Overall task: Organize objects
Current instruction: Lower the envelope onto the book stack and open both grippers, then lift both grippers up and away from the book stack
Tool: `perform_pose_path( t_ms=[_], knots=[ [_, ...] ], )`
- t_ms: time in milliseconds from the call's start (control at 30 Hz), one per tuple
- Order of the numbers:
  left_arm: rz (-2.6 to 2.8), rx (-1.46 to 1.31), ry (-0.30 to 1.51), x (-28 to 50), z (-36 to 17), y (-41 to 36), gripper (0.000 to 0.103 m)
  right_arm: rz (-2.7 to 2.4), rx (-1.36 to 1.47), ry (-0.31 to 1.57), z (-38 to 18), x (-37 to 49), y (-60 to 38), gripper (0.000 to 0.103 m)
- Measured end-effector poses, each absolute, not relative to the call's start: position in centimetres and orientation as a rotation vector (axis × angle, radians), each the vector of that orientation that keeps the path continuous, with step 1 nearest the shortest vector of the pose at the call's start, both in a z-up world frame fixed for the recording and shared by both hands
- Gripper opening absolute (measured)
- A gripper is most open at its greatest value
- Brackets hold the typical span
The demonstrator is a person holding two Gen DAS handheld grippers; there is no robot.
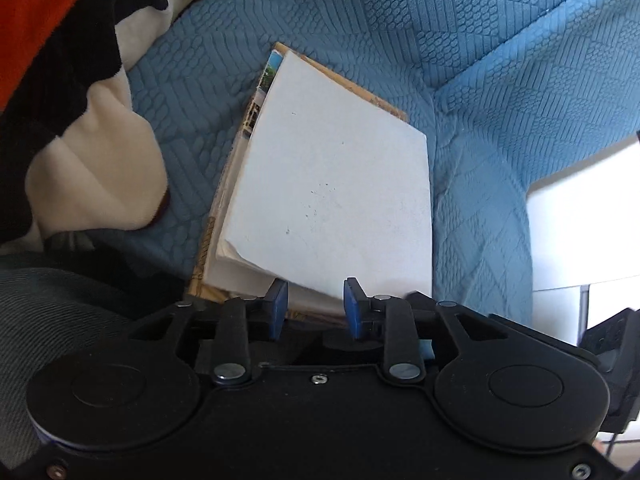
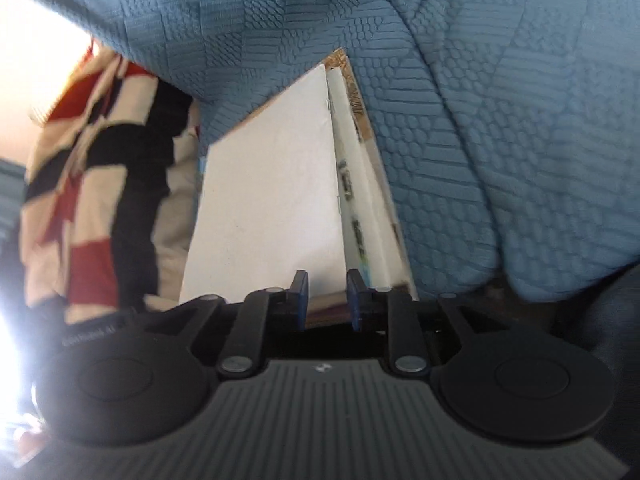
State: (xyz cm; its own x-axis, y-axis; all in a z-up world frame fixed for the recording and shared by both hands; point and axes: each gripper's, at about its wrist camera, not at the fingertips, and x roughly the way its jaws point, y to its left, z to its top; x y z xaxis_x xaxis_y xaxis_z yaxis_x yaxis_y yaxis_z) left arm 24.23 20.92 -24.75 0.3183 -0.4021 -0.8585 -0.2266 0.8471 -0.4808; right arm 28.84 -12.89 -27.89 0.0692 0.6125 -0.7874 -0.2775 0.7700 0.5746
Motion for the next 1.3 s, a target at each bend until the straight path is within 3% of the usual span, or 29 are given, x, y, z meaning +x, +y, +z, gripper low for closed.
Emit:
perform_pose_path(
  t_ms=[133,600,900,1300],
  knots=[
    [-0.115,-0.569,1.236,23.0,-23.0,21.2,0.040,0.679,0.269,1.307,-25.5,28.1,-14.0,0.025],
    [-0.159,-0.396,0.956,18.4,-9.1,22.3,0.053,0.778,0.203,0.925,-10.4,24.5,-15.9,0.025],
    [-0.194,-0.321,0.806,13.7,-1.0,21.6,0.059,0.811,0.161,0.807,-5.2,20.0,-16.6,0.025],
    [-0.204,-0.333,0.771,8.1,0.7,21.3,0.098,0.760,0.083,0.824,-5.4,14.8,-17.9,0.025]
  ],
)
